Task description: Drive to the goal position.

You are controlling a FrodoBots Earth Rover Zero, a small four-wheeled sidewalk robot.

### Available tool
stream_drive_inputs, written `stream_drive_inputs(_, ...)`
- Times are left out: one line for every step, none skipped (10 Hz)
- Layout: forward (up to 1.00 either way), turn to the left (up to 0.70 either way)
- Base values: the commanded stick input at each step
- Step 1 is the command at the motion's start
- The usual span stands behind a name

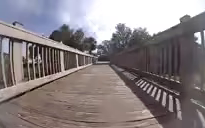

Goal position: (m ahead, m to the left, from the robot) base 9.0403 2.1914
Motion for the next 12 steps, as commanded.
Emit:
stream_drive_inputs(0.85, 0.00)
stream_drive_inputs(0.85, 0.00)
stream_drive_inputs(0.85, 0.00)
stream_drive_inputs(0.85, 0.00)
stream_drive_inputs(0.85, 0.00)
stream_drive_inputs(0.85, 0.00)
stream_drive_inputs(0.85, 0.00)
stream_drive_inputs(0.85, 0.00)
stream_drive_inputs(0.83, 0.00)
stream_drive_inputs(0.81, 0.00)
stream_drive_inputs(0.81, 0.00)
stream_drive_inputs(0.82, 0.00)
